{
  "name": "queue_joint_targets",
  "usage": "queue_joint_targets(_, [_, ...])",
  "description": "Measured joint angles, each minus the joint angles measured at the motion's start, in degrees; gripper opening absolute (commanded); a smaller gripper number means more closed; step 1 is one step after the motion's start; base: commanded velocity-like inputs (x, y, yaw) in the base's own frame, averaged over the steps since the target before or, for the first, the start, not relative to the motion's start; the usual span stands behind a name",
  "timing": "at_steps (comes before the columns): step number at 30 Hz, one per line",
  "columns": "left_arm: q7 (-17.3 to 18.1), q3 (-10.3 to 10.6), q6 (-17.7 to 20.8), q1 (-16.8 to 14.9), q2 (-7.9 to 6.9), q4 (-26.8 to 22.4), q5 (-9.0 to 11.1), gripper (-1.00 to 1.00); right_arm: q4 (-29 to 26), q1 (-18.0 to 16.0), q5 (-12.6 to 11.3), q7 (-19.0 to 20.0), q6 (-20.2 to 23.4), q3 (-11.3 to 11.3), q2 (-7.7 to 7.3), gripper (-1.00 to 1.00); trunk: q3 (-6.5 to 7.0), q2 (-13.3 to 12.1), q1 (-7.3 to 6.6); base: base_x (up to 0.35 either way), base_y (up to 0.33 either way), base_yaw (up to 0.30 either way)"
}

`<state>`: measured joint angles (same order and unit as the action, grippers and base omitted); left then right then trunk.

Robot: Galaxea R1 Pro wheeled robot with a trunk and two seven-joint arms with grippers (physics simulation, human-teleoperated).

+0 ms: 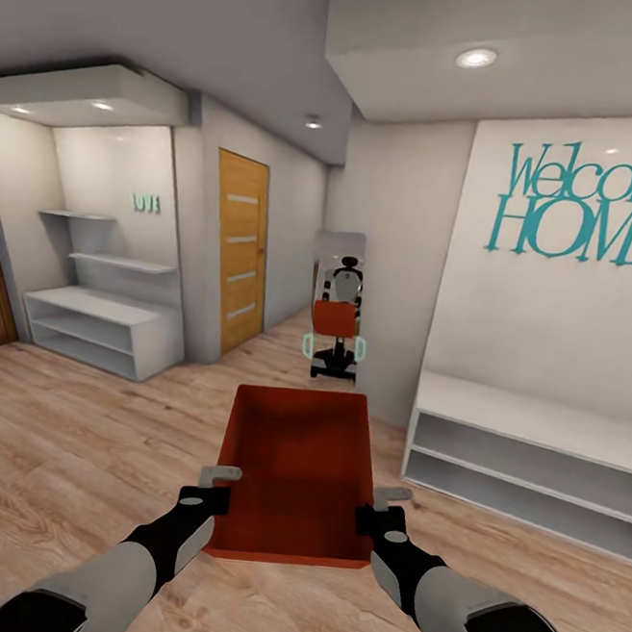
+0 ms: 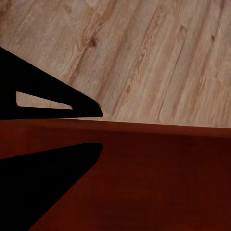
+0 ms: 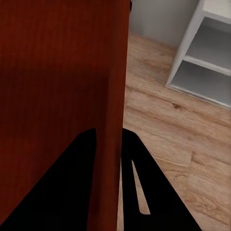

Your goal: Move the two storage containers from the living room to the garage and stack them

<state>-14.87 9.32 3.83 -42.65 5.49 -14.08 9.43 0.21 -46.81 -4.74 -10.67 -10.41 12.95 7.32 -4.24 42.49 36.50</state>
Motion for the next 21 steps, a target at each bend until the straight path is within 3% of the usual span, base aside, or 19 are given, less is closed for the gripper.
queue_joint_targets(6, [0.0, 0.0, 0.0, 0.0, 0.03, 0.0, 0.0, -1.00, 0.0, 0.0, 0.1, 0.0, 0.0, -0.1, -0.03, -1.00, 0.00, 0.0, 0.00, 0.323, 0.000, 0.031])
queue_joint_targets(21, [0.0, 0.0, 0.0, 0.0, 0.00, 0.0, 0.0, -1.00, 0.0, 0.0, 0.1, 0.0, 0.0, -0.1, 0.00, -1.00, -0.14, 0.0, 0.00, 0.323, 0.000, 0.261])
